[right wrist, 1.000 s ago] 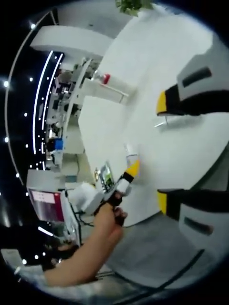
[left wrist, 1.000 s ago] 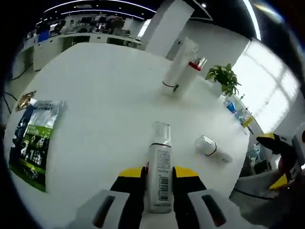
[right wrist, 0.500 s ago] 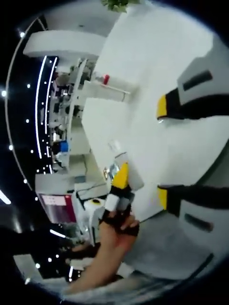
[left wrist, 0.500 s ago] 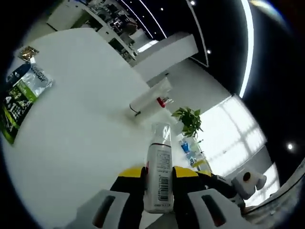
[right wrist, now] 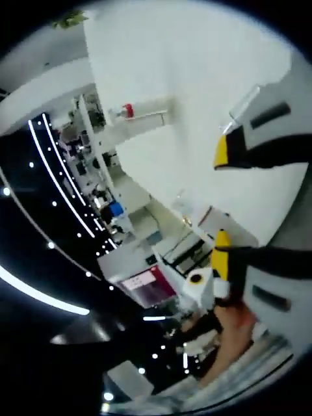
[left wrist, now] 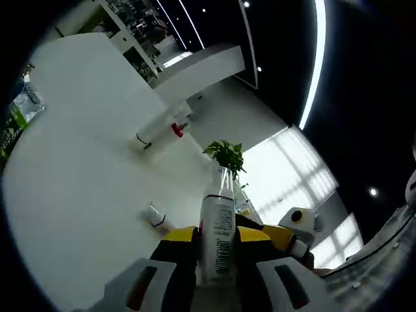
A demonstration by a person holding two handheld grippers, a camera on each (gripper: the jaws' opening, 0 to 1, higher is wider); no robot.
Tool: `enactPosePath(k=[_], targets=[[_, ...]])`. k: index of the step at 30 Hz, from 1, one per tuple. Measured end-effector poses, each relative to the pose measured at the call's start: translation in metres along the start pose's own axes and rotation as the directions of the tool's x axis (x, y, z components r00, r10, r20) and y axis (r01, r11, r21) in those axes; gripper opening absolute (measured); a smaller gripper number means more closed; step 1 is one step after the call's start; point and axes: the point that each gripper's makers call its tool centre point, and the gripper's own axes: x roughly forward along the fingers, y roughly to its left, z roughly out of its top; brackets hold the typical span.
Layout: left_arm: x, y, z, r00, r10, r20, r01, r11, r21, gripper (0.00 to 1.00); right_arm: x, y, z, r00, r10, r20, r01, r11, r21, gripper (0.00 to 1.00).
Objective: Arrange the skincare products in the storage area until every visible bottle or jar stands upright without overlapping.
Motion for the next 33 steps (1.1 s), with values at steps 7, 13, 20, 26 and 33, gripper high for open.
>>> enactPosePath(k=[7,13,20,26,33], targets=[[-0.001,-0.01,-0.019,0.997,-0.059,-0.051,0.066,0.986,0.151,0.22,0.002,-0.001,-0.011,0.999,0.032,-0.038,-0.03,0.998,0.061,0.34],[-0.003,-0.01,-0.031,0.994,-0.053,-0.093,0.073,0.972,0.222,0.22,0.0,0.0,-0.011,0.997,0.065,-0.036,-0.059,0.988,0.144,0.22],[-0.001,-0.012,-0.033,0.991,-0.069,-0.112,0.097,0.958,0.27,0.22,-0.005,0.003,-0.012,0.994,0.1,-0.046,-0.089,0.975,0.206,0.2],[0.003,-0.021,-0.035,0.983,-0.14,-0.12,0.165,0.956,0.242,0.23,-0.009,0.012,-0.005,0.987,0.163,-0.014,-0.157,0.969,0.19,0.18],[-0.001,-0.032,-0.032,0.966,-0.243,-0.093,0.25,0.965,0.076,0.35,-0.016,0.028,0.003,0.963,0.269,0.028,-0.268,0.93,0.251,0.18]])
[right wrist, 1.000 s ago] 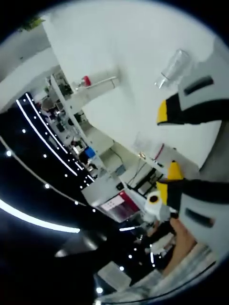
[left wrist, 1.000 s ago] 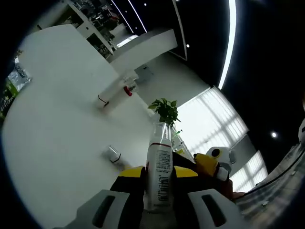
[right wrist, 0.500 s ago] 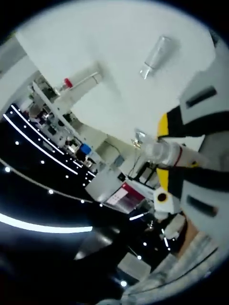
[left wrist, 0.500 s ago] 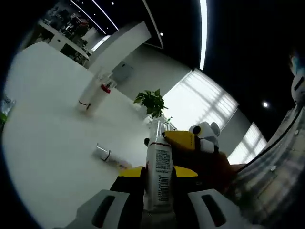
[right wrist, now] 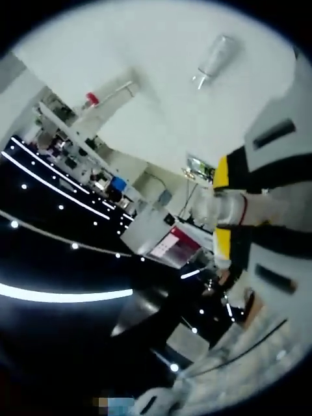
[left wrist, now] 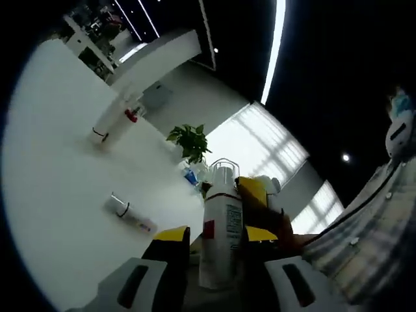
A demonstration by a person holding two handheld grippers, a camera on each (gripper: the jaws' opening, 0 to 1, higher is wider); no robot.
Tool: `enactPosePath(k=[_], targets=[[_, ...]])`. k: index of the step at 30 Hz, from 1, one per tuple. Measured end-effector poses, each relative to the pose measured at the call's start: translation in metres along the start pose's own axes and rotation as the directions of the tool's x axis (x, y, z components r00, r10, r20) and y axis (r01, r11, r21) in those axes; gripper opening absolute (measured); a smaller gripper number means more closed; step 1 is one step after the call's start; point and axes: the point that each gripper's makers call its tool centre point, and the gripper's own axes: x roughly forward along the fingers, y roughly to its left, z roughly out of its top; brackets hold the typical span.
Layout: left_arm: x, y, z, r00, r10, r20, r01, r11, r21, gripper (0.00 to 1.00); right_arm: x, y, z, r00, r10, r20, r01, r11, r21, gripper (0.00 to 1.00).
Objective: Arrange the skincare products in the storage area until every visible bottle or jar stands upright without overlapping.
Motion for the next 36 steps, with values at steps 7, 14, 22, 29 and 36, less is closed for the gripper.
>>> enactPosePath(k=[7,14,22,29,36], targets=[[0.003,-0.02,-0.006,0.991,-0.133,-0.011,0.131,0.982,-0.136,0.27,0.001,0.009,-0.003,0.999,0.047,-0.018,-0.047,0.999,0.004,0.18],[-0.003,-0.007,-0.001,0.999,-0.054,0.002,0.054,0.993,-0.104,0.25,0.003,-0.003,-0.004,1.0,-0.014,-0.016,0.014,1.0,-0.006,0.2],[-0.004,0.015,-0.005,0.991,0.126,-0.045,-0.12,0.986,0.114,0.24,0.007,-0.023,-0.012,0.993,-0.11,-0.045,0.109,0.994,-0.012,0.19],[-0.007,0.032,-0.01,0.935,0.341,-0.101,-0.27,0.866,0.422,0.23,0.008,-0.035,-0.016,0.987,-0.146,-0.063,0.149,0.988,0.046,0.22],[-0.014,0.044,-0.008,0.86,0.498,-0.109,-0.314,0.687,0.655,0.23,0.008,-0.046,-0.02,0.978,-0.194,-0.079,0.201,0.975,0.091,0.23]])
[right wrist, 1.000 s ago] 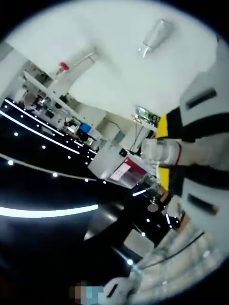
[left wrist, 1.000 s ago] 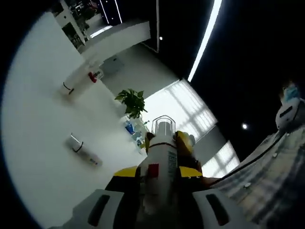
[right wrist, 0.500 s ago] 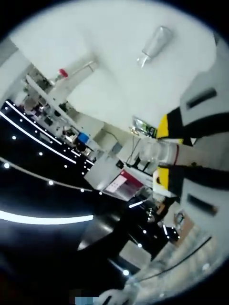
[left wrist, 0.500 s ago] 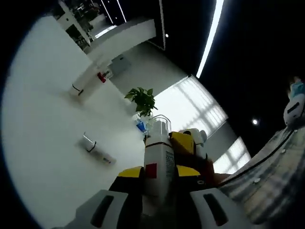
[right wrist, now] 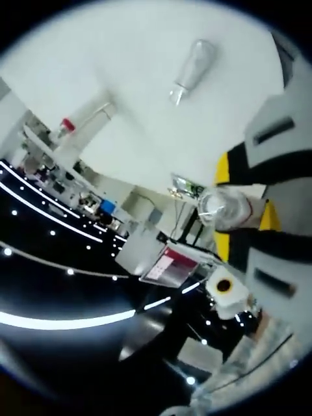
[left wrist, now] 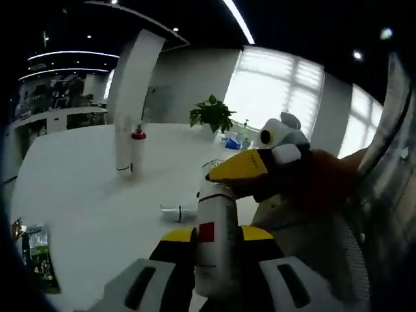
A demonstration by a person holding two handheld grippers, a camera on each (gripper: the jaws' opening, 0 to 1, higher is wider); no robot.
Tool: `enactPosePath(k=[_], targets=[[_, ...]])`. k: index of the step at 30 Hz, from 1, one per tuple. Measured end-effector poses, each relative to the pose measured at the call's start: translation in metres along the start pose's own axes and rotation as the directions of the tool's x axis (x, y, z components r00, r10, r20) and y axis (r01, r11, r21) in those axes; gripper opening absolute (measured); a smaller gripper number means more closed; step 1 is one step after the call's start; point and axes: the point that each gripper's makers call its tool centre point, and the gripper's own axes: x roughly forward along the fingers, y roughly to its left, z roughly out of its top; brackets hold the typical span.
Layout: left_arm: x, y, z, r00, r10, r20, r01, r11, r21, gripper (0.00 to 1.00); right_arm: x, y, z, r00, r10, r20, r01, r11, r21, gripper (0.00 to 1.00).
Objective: Arrange the skincare products in the storage area until every visible bottle or jar stands upright without overlapping.
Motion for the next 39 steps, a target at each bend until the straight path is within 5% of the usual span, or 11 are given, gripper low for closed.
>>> enactPosePath(k=[3,6,10,16,18,21,25,29,33,36,39], targets=[[0.002,0.001,-0.002,1.0,0.015,-0.018,-0.014,0.999,0.041,0.23,-0.001,-0.008,-0.003,0.999,-0.03,-0.021,0.031,0.998,0.06,0.22],[0.003,-0.003,-0.002,1.0,-0.001,-0.023,0.002,0.999,0.034,0.23,-0.003,-0.006,-0.003,1.0,-0.001,-0.029,0.002,1.0,0.027,0.21],[0.004,-0.014,0.002,0.994,-0.104,0.036,0.108,0.986,-0.129,0.23,-0.005,0.004,-0.001,1.0,0.021,-0.019,-0.022,0.999,-0.048,0.2],[0.0,-0.023,0.003,0.952,-0.269,0.149,0.306,0.872,-0.383,0.23,-0.006,0.019,-0.005,0.996,0.077,-0.043,-0.082,0.986,-0.145,0.19],[-0.001,-0.023,0.007,0.945,-0.273,0.181,0.324,0.856,-0.403,0.24,-0.006,0.021,-0.005,0.994,0.097,-0.042,-0.102,0.985,-0.137,0.19],[-0.005,-0.032,0.015,0.915,-0.325,0.241,0.401,0.808,-0.432,0.23,-0.009,0.029,-0.001,0.989,0.147,-0.023,-0.149,0.984,-0.102,0.2],[-0.002,-0.035,0.009,0.927,-0.32,0.196,0.375,0.821,-0.43,0.22,-0.007,0.027,-0.002,0.991,0.133,-0.028,-0.136,0.986,-0.096,0.2],[-0.002,-0.022,0.008,0.961,-0.229,0.157,0.273,0.884,-0.381,0.22,-0.004,0.018,0.0,0.995,0.096,-0.011,-0.096,0.994,-0.056,0.21],[0.003,-0.015,0.003,0.991,-0.134,0.021,0.136,0.969,-0.205,0.21,-0.003,0.011,0.002,0.997,0.08,0.008,-0.08,0.997,0.017,0.22],[0.005,-0.009,0.008,0.998,-0.063,-0.005,0.062,0.99,-0.128,0.21,-0.004,0.005,0.008,0.997,0.071,0.043,-0.074,0.994,0.078,0.22],[0.006,-0.002,0.017,1.0,0.009,-0.012,-0.01,0.999,-0.039,0.21,-0.003,0.005,0.002,0.996,0.094,0.008,-0.094,0.986,0.135,0.21]])
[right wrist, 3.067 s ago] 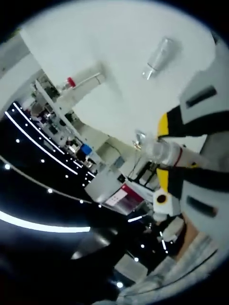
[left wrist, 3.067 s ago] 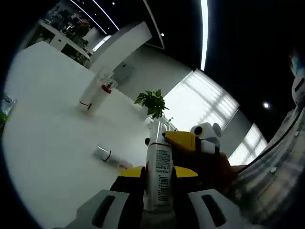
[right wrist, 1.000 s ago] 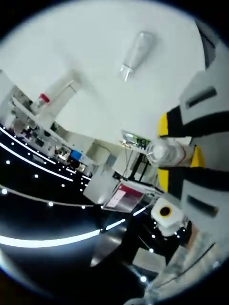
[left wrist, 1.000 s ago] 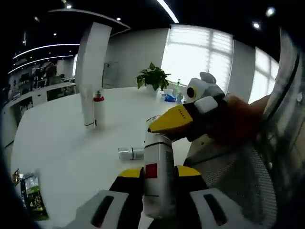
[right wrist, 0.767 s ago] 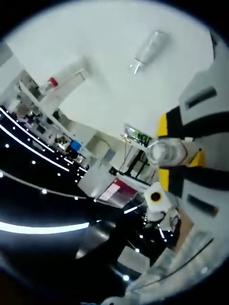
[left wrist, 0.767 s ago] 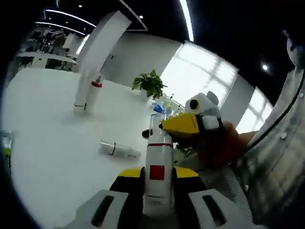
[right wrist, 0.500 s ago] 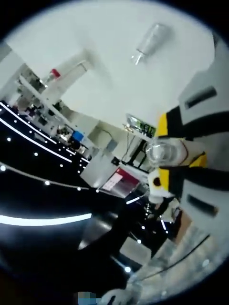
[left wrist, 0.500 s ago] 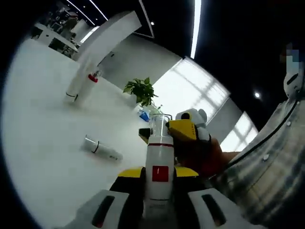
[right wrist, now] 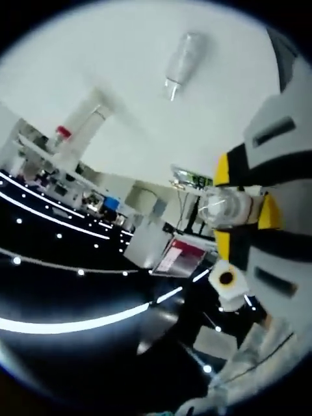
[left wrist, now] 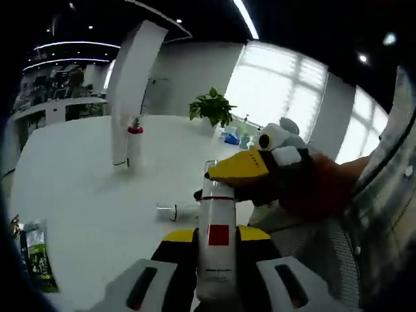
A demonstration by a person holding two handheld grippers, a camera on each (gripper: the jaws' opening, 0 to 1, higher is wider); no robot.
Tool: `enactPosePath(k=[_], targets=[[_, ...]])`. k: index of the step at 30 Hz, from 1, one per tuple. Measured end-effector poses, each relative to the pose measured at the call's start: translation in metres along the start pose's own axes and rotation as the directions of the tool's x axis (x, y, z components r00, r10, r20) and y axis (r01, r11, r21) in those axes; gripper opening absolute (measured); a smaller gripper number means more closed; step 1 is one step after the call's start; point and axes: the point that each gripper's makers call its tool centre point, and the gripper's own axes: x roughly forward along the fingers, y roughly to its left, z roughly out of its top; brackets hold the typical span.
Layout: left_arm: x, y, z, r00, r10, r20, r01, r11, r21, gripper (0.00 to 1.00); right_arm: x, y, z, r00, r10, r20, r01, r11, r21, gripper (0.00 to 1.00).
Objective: Arrange the skincare products in the storage area until every visible bottle or jar stands upright without overlapping.
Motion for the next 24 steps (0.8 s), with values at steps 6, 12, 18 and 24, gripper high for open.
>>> enactPosePath(k=[6,12,18,24], targets=[[0.0,-0.002,-0.004,1.0,-0.01,-0.02,0.011,1.0,0.021,0.21,0.001,0.005,-0.007,0.999,-0.01,-0.041,0.006,0.995,-0.098,0.18],[-0.014,-0.014,-0.012,0.973,-0.229,0.026,0.23,0.952,-0.204,0.24,0.005,0.015,-0.024,0.992,0.006,-0.129,-0.035,0.974,-0.223,0.18],[-0.036,-0.028,-0.012,0.911,-0.409,0.043,0.405,0.872,-0.274,0.29,0.006,0.045,-0.04,0.969,0.135,-0.207,-0.195,0.933,-0.302,0.18],[-0.04,-0.036,-0.013,0.878,-0.474,0.07,0.469,0.817,-0.336,0.27,0.005,0.05,-0.044,0.96,0.164,-0.229,-0.232,0.921,-0.314,0.18]])
